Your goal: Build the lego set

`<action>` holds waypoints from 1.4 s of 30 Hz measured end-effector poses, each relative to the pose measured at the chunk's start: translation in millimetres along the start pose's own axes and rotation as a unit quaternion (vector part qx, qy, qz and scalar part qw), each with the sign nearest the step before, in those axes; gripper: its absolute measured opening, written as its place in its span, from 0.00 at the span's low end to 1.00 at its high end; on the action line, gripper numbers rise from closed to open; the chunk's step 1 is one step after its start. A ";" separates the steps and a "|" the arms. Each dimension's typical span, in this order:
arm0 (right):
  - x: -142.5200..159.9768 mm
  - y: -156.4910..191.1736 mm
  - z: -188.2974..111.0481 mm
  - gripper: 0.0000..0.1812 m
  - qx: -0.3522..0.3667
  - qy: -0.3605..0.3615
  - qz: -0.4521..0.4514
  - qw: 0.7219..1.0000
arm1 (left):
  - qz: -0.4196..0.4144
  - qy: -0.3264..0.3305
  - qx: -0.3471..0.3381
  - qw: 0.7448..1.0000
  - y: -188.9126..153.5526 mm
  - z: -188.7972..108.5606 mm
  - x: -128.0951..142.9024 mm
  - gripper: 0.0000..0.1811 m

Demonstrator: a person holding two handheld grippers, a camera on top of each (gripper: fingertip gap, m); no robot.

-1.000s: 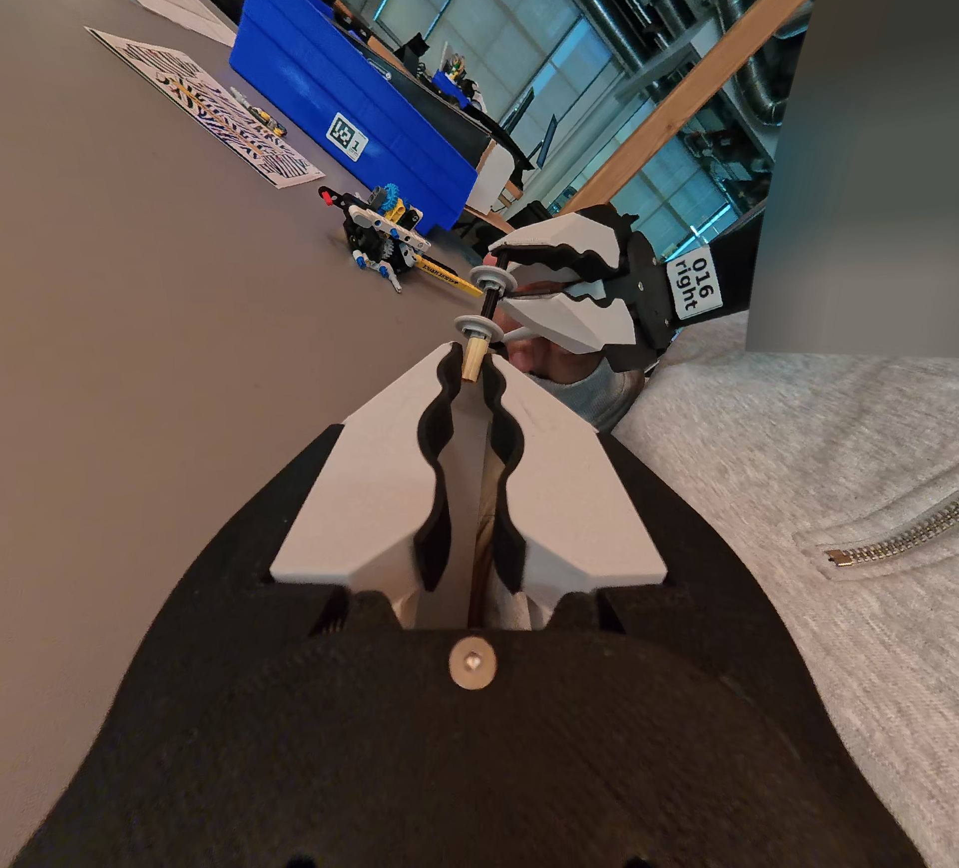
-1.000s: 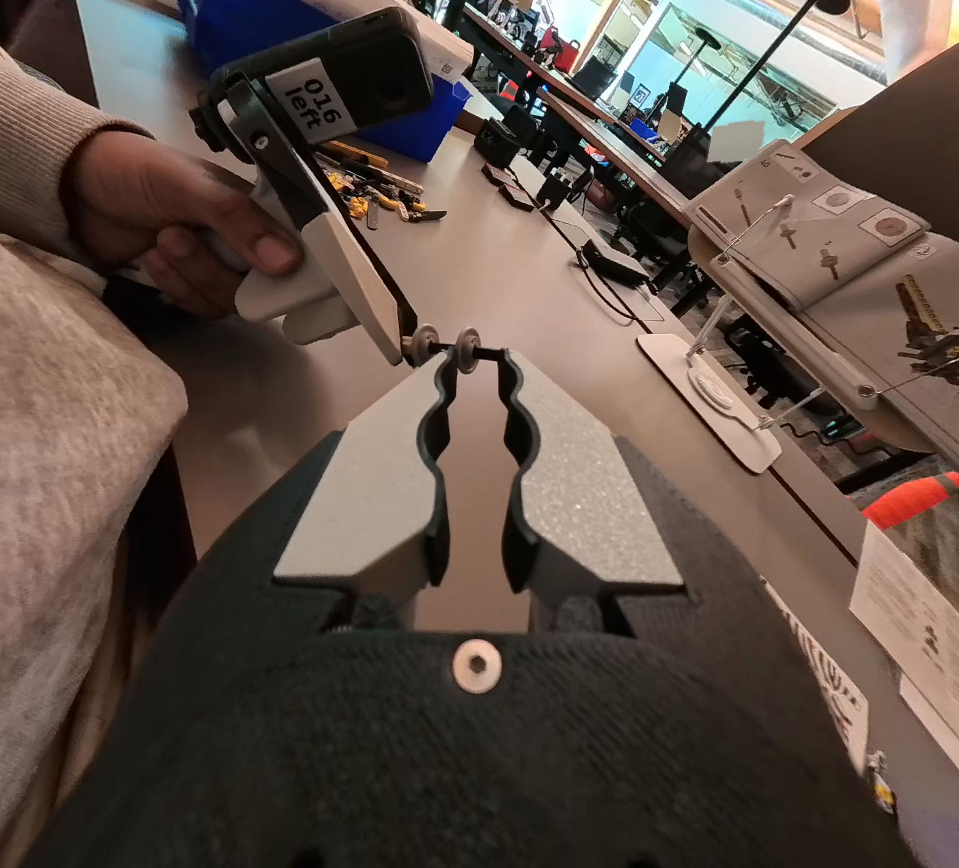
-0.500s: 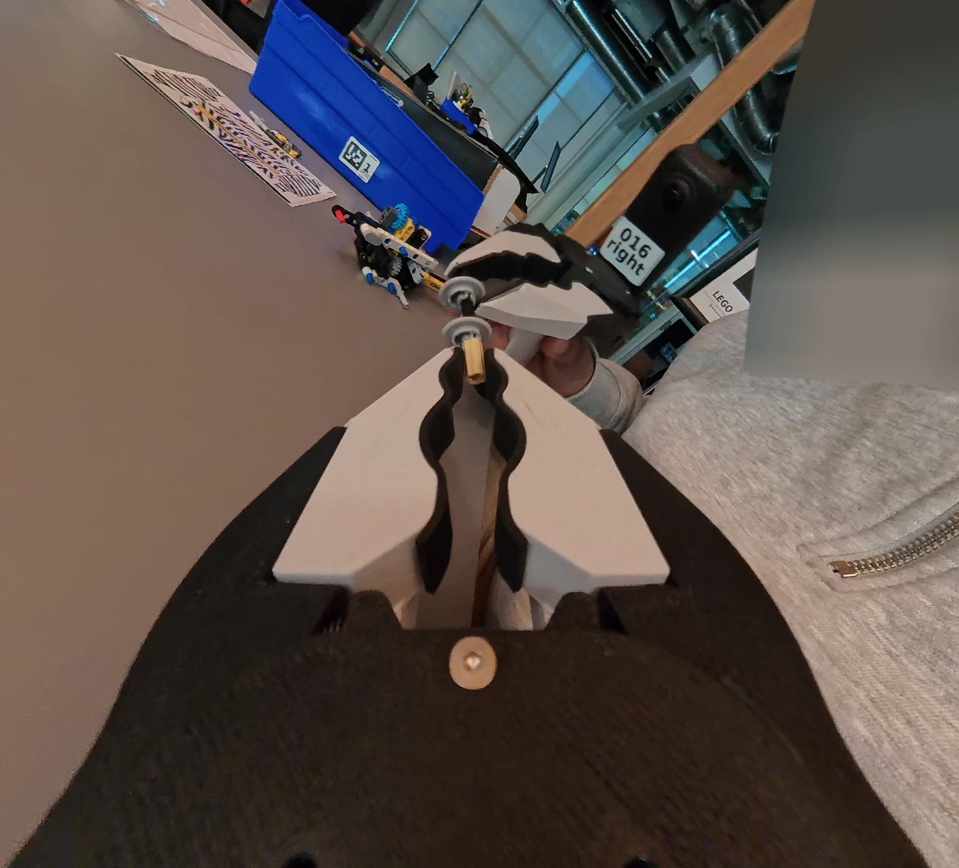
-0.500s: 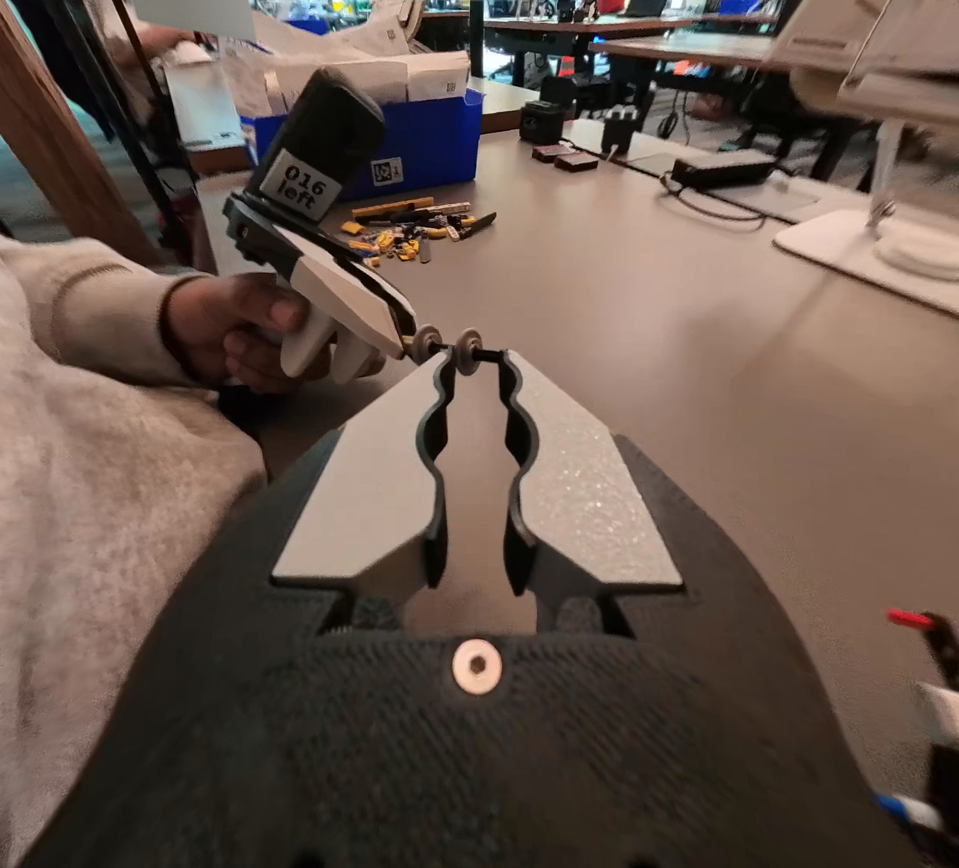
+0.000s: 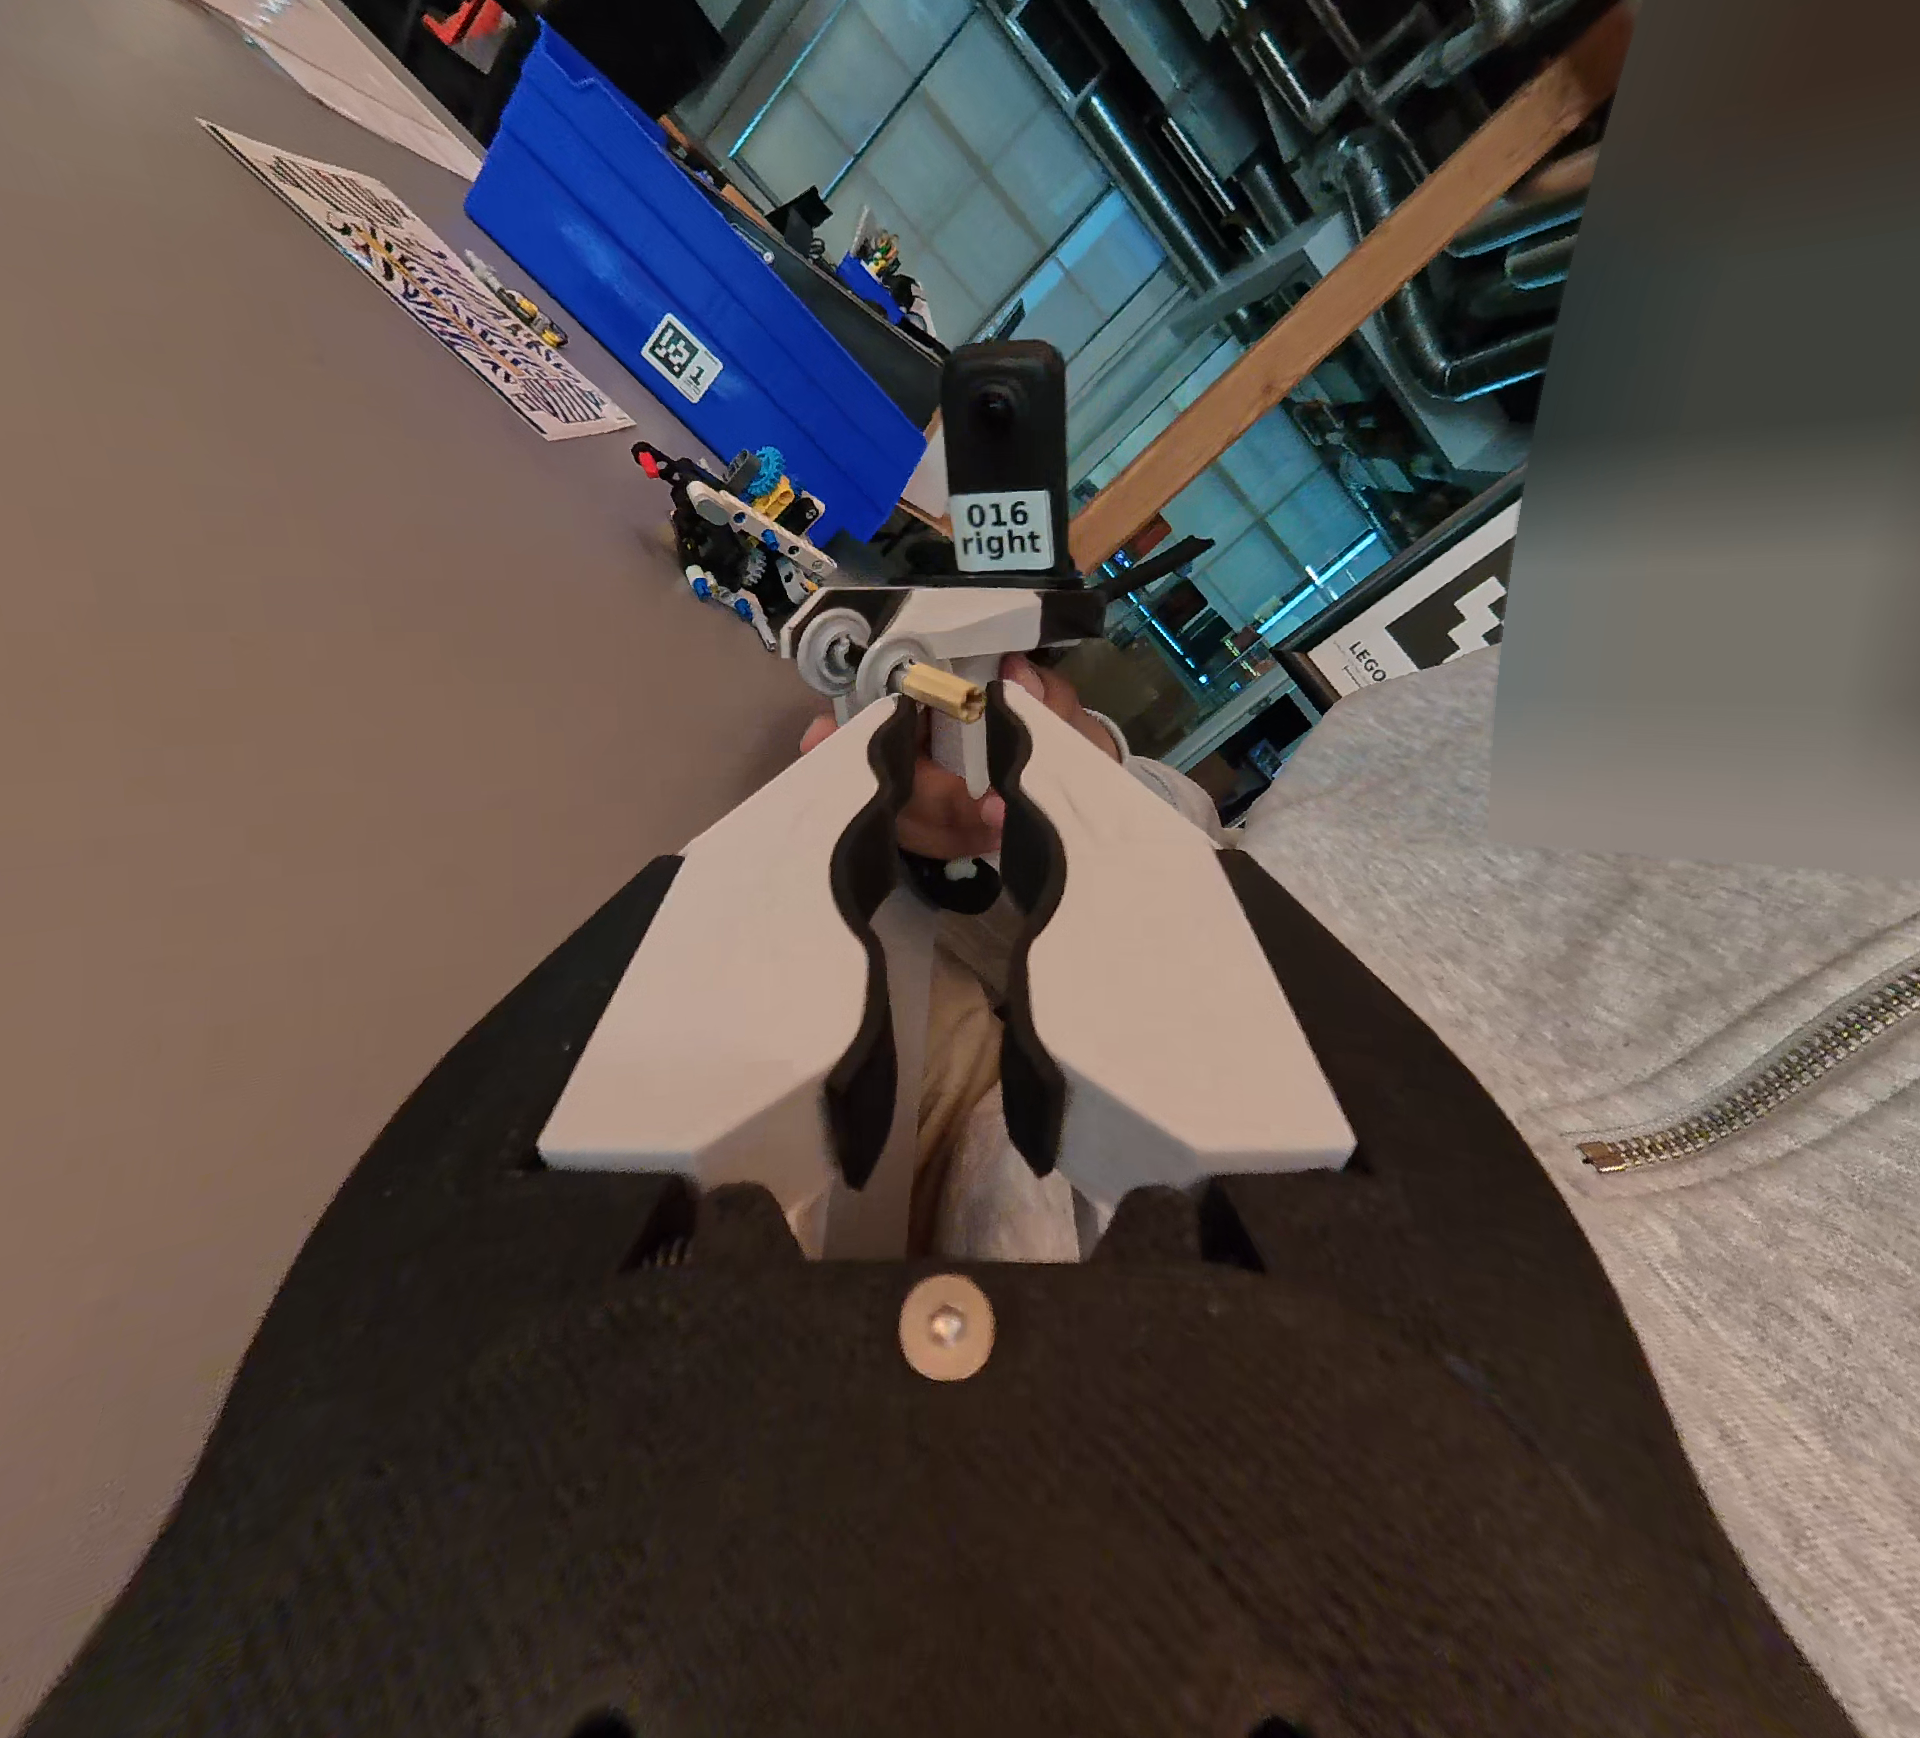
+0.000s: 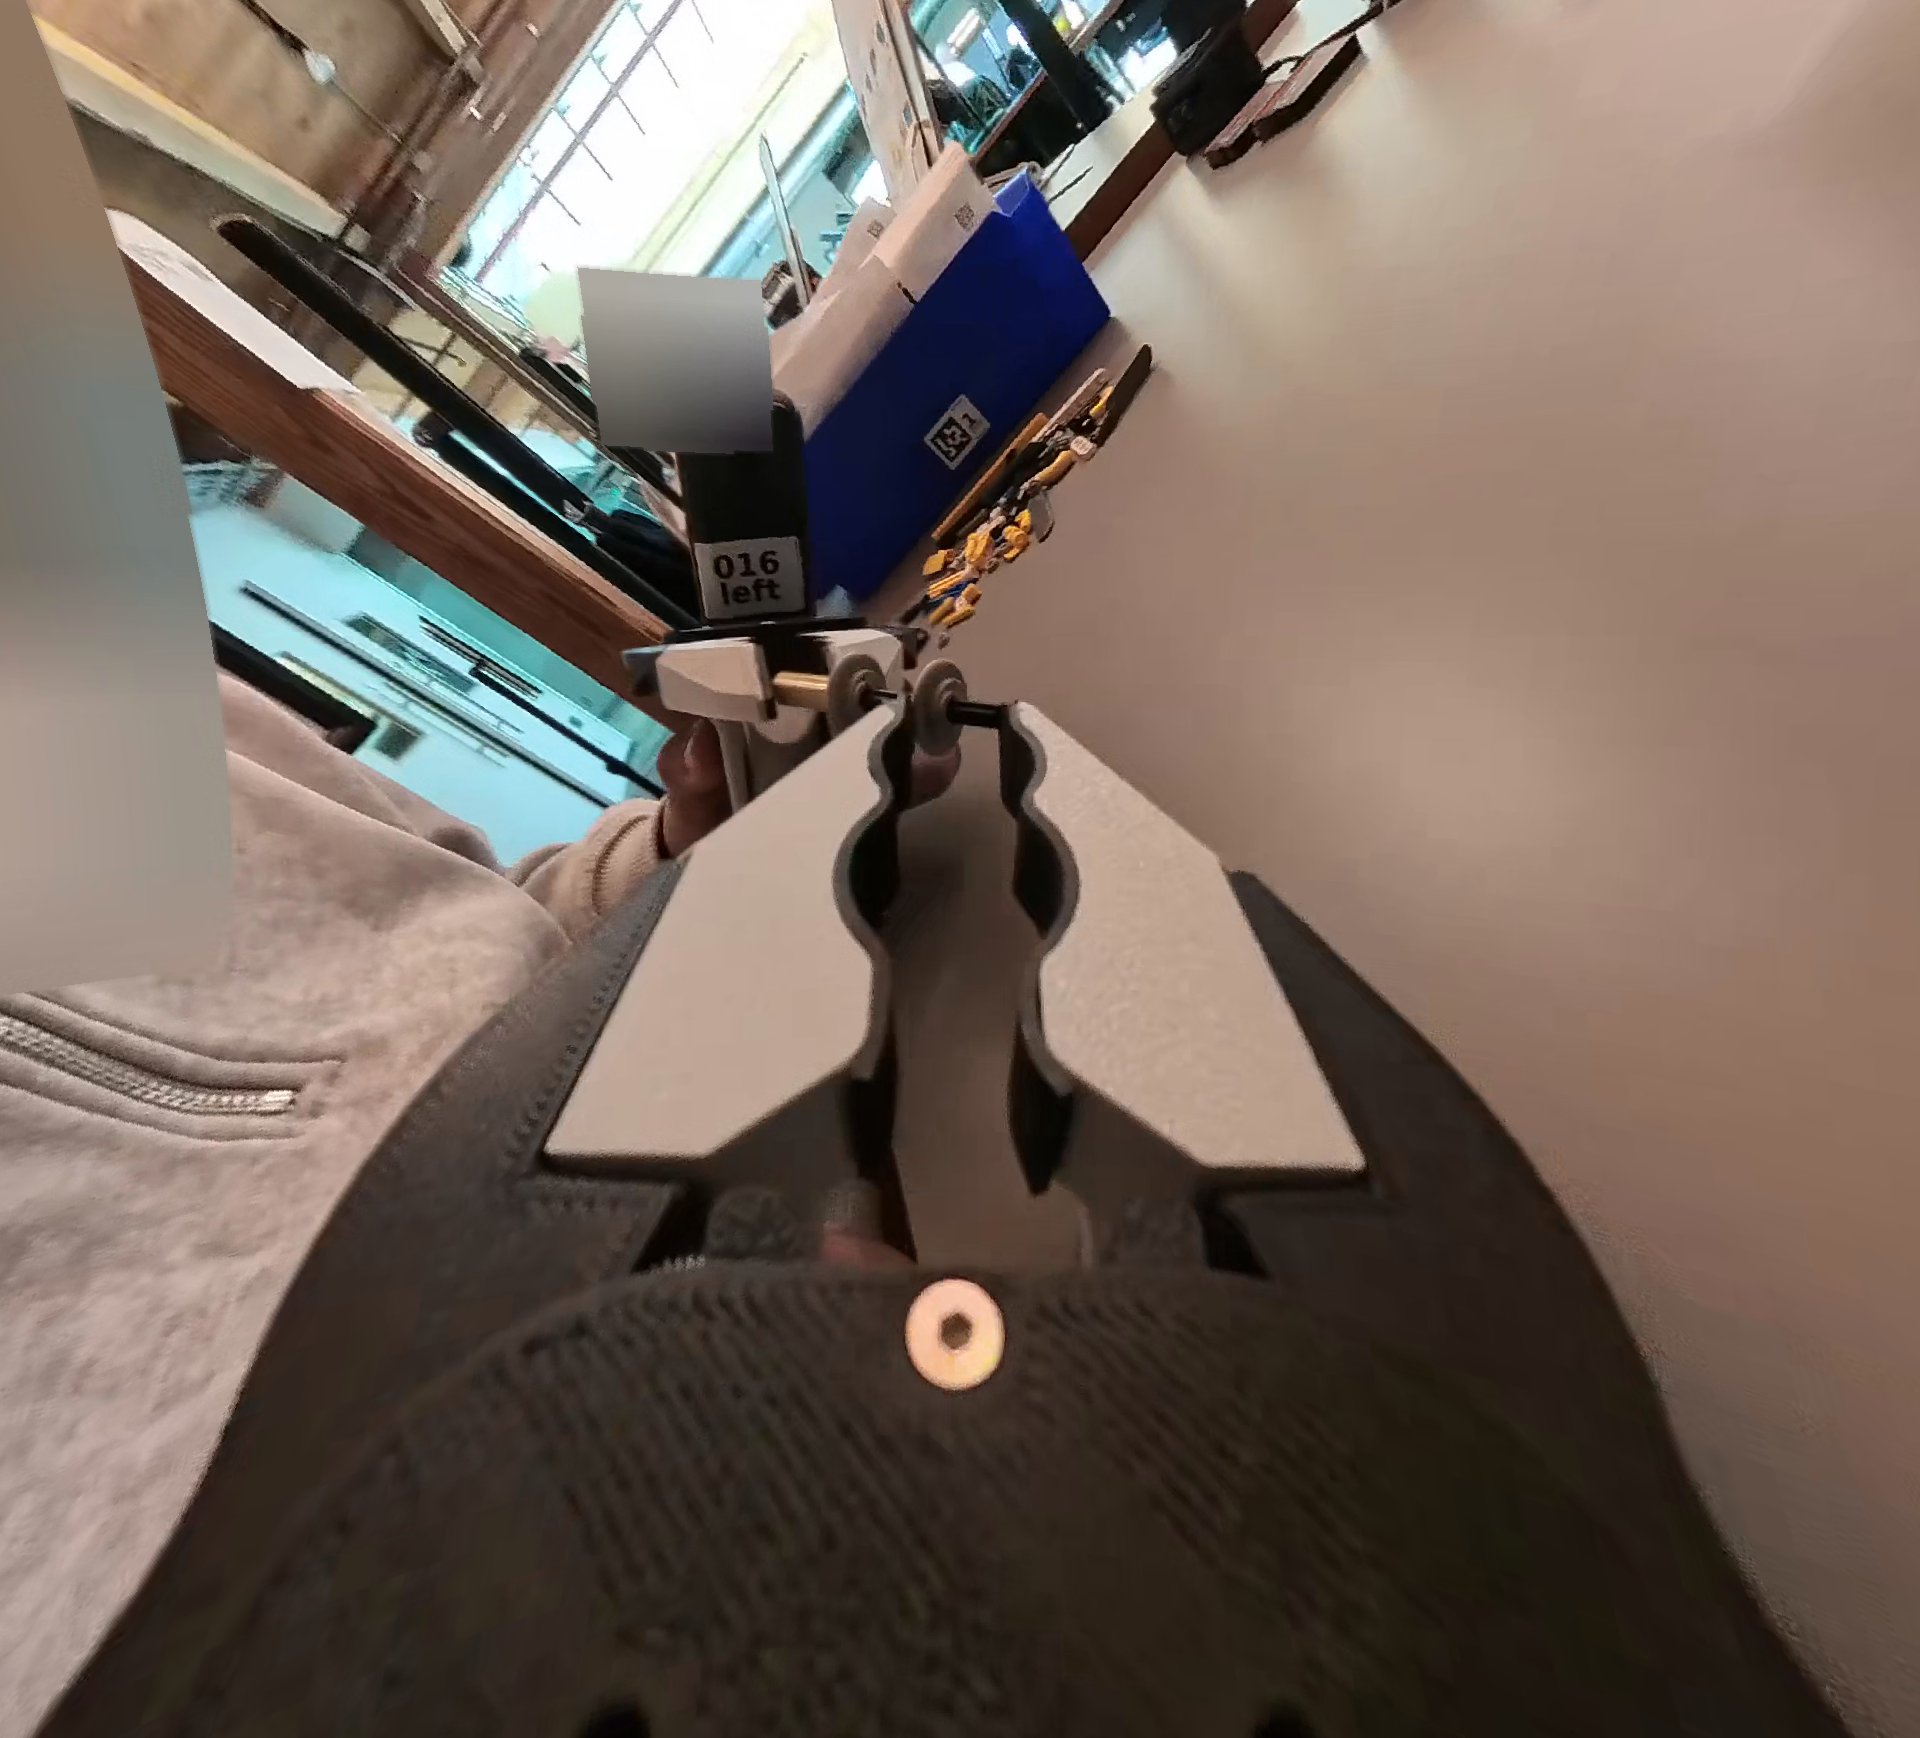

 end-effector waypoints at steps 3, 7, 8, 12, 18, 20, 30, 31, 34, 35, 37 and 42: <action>0.5 -1.5 0.0 0.08 -0.007 0.000 0.015 1.000 | 0.000 0.000 0.000 1.000 0.1 0.4 0.0 0.06; 0.1 -1.6 -0.2 0.08 -0.006 0.000 0.012 1.000 | -0.001 -0.001 0.001 1.000 0.3 0.5 -0.2 0.06; 0.0 -1.7 -0.2 0.08 -0.006 -0.001 0.012 1.000 | -0.001 -0.001 0.001 1.000 0.2 0.6 -0.1 0.06; -1.0 -1.8 -0.8 0.08 -0.001 -0.003 0.006 1.000 | 0.001 0.001 -0.002 1.000 0.5 0.8 0.2 0.05; -1.5 -1.6 -1.1 0.08 -0.001 -0.004 0.003 1.000 | 0.000 0.001 -0.001 1.000 0.6 0.8 0.2 0.05; -1.7 -1.8 -1.5 0.08 0.000 -0.005 0.002 1.000 | 0.000 0.002 -0.003 1.000 0.9 1.1 0.4 0.05; -15.9 14.4 -11.6 0.02 0.010 -0.062 -0.117 0.991 | 0.025 0.056 -0.058 0.996 6.3 5.2 8.3 0.01; -15.2 13.3 -11.5 0.02 0.029 -0.058 -0.141 0.988 | 0.021 0.055 -0.057 0.997 6.9 4.8 8.2 0.01; -15.6 16.8 -13.0 0.02 0.043 -0.055 -0.194 0.978 | 0.014 0.048 -0.061 0.997 8.6 3.7 6.7 0.01; -15.6 18.3 -12.9 0.02 0.041 -0.060 -0.201 0.977 | 0.015 0.051 -0.062 0.997 8.6 4.1 7.0 0.01; -16.2 22.5 -12.9 0.02 0.029 -0.070 -0.205 0.976 | 0.019 0.056 -0.060 0.996 7.8 5.2 7.7 0.02; -16.3 23.5 -12.8 0.02 0.019 -0.075 -0.198 0.977 | 0.022 0.057 -0.062 0.996 7.2 5.5 8.1 0.01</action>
Point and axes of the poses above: each gripper's, where its closed fingertips meet, z out along the fingers, x out of its underside, y = z × x across the jaws, the point moved 6 cm from there along -z, back along the fingers, and after that the axes turned 5 degrees about x, right-handed, at the moved point
